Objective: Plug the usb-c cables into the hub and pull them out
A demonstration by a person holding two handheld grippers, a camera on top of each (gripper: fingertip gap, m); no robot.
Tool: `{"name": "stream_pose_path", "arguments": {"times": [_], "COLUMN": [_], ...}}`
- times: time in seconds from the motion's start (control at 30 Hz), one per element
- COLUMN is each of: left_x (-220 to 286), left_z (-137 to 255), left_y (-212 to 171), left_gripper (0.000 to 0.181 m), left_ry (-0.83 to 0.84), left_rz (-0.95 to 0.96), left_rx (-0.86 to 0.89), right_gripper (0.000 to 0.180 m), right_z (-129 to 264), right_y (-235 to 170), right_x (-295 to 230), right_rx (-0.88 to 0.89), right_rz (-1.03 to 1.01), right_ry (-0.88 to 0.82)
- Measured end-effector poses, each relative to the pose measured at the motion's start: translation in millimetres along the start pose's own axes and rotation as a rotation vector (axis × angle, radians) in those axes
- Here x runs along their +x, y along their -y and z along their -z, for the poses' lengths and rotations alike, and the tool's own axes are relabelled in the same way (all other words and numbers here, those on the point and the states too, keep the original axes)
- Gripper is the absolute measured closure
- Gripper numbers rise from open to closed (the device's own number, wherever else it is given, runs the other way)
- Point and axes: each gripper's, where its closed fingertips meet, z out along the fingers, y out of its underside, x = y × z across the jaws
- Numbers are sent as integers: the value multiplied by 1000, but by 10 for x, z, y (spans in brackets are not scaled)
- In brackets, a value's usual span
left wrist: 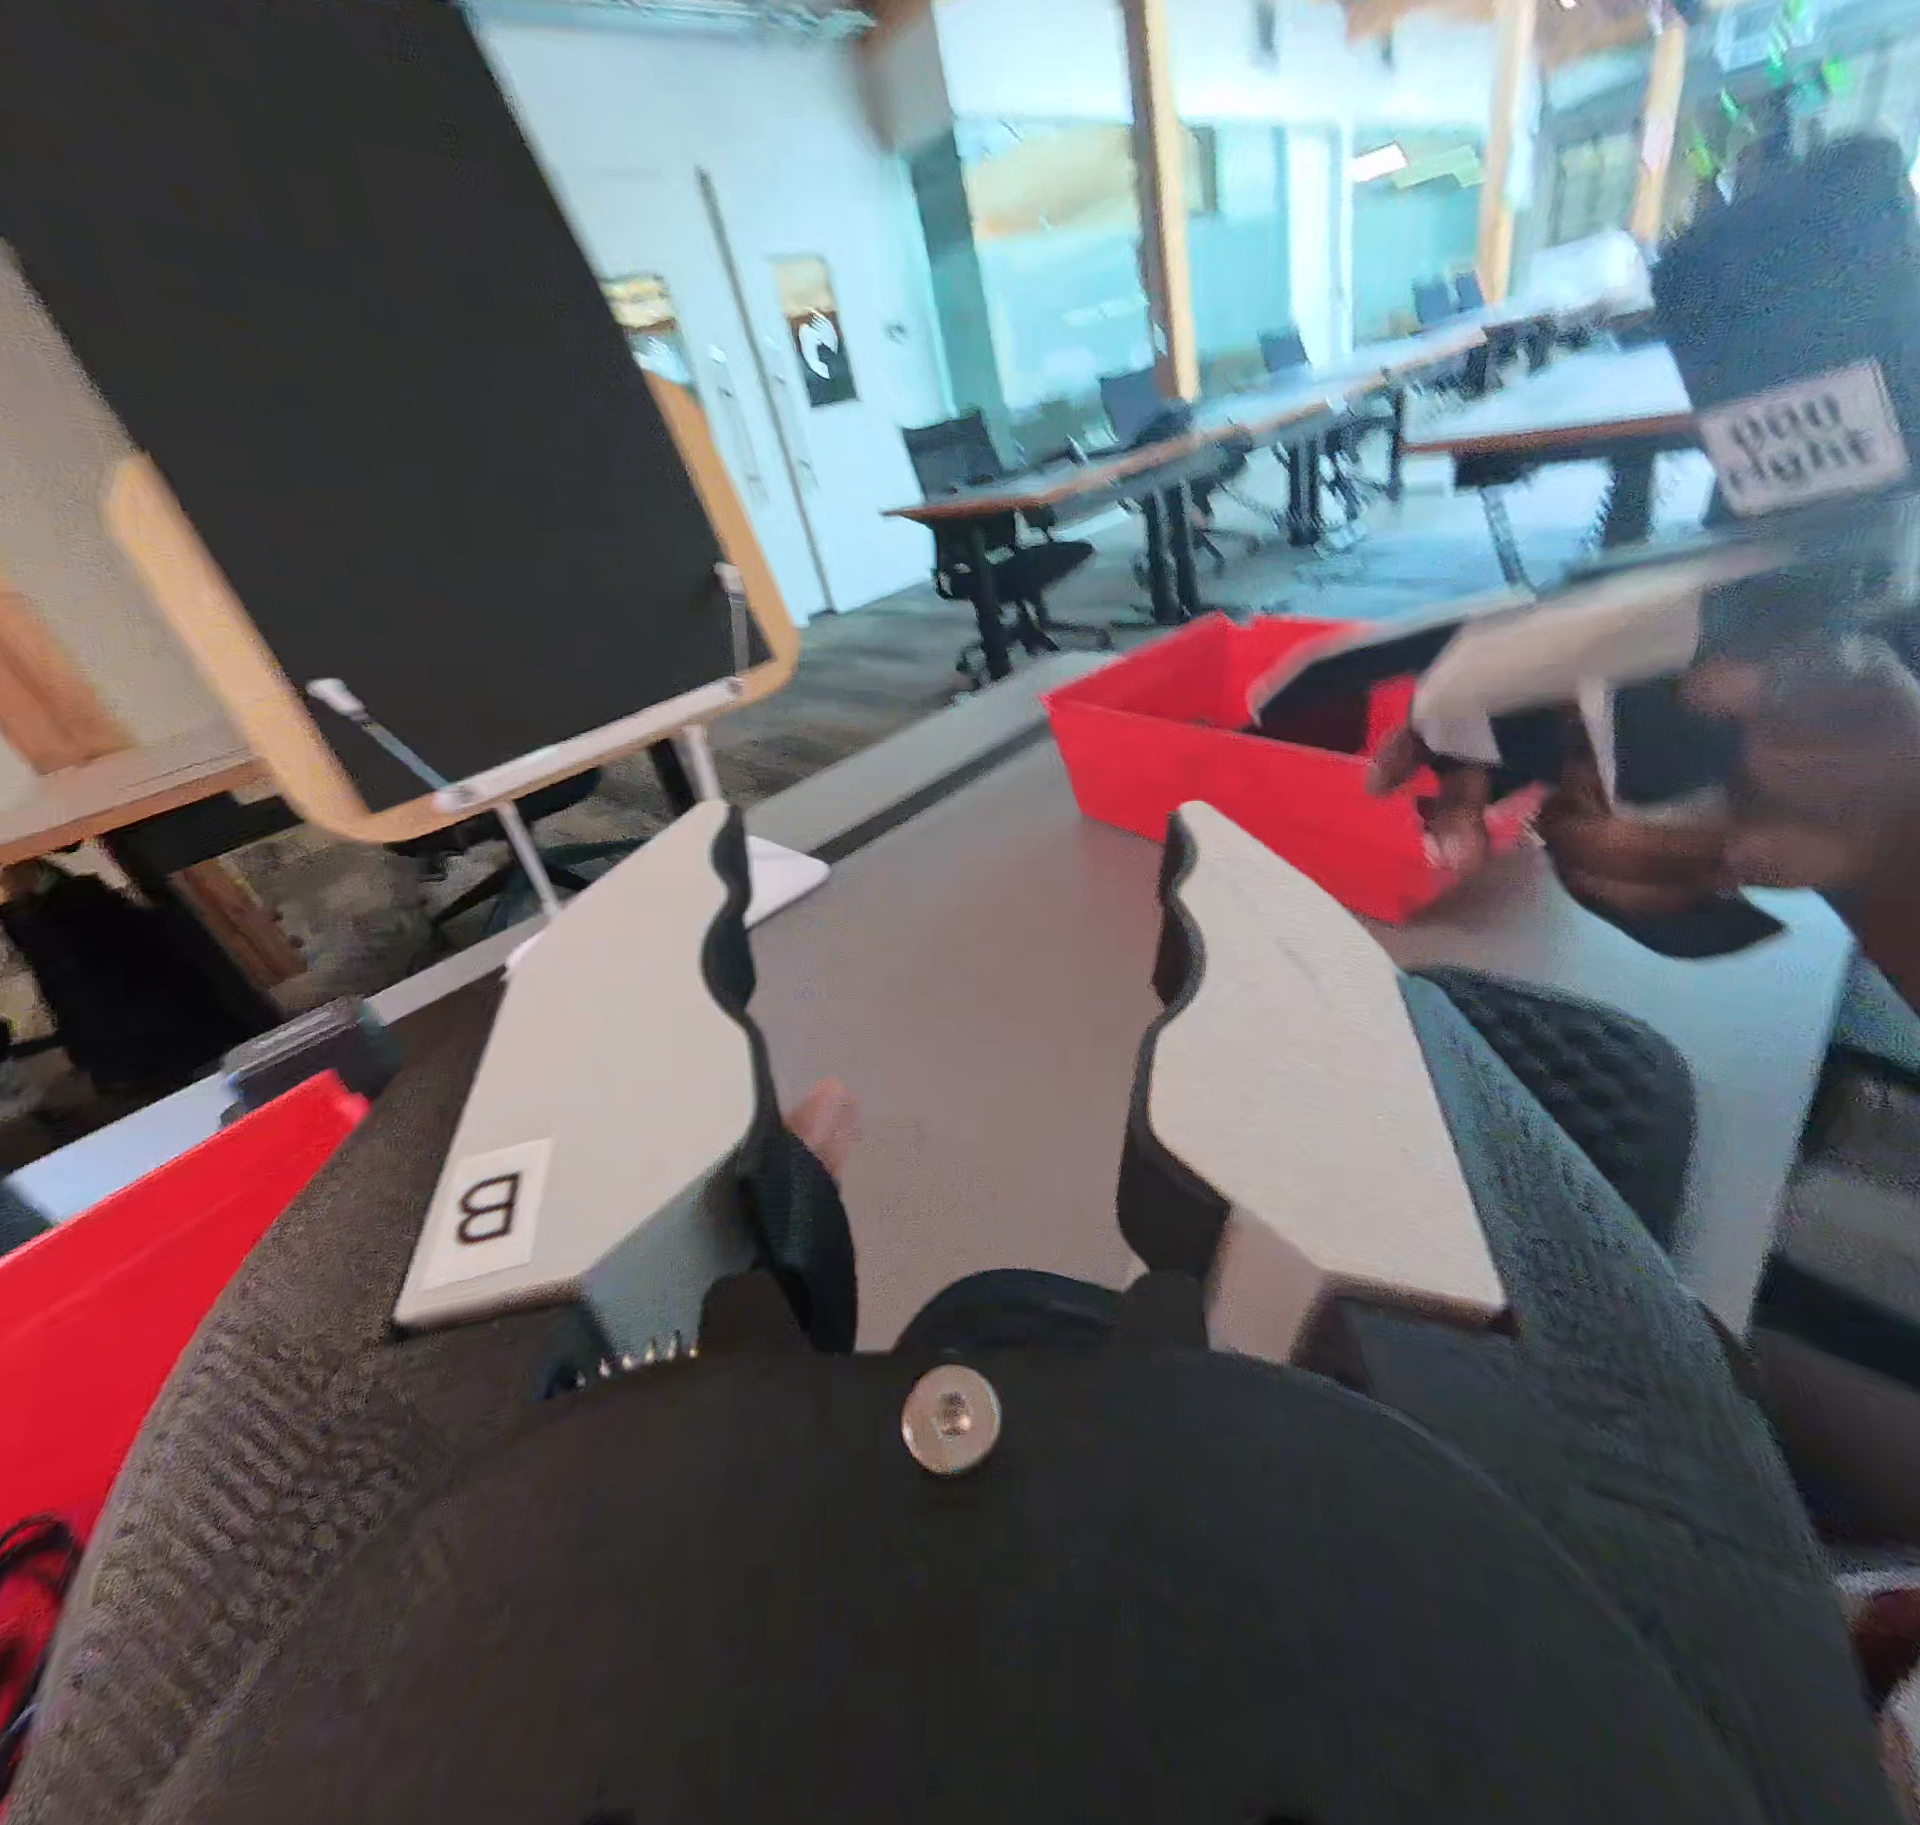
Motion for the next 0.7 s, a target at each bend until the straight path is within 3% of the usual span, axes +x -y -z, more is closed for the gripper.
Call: {"name": "stream_pose_path", "arguments": {"times": [0.13,0.23,0.33,0.4,0.43,0.47,0.5,0.63,0.7], "left_x": [-571,-849,-963,-1027,-1063,-1104,-1120,-1146,-1156], "left_z": [337,598,794,891,936,978,1003,1014,995], "left_y": [50,-16,-118,-197,-220,-228,-238,-369,-577], "left_gripper": [90,89,104,120,146,176,180,180,160], "left_ry": [182,264,275,300,326,345,345,323,316], "left_rz": [74,104,136,139,137,142,155,185,191], "left_rx": [103,98,41,-14,-34,-39,-37,-85,-195], "right_gripper": [108,91,92,114,133,166,179,180,175], "right_z": [135,117,30,-16,-31,-45,-52,35,35], "right_y": [-438,-613,-765,-810,-809,-810,-805,-961,-1144], "right_x": [659,802,836,839,846,848,870,1138,1205], "right_rx": [-335,-437,-486,-475,-450,-422,-391,-413,-433], "right_rz": [213,257,249,298,329,352,361,392,354], "right_ry": [-460,-551,-540,-518,-510,-495,-492,-583,-564]}}
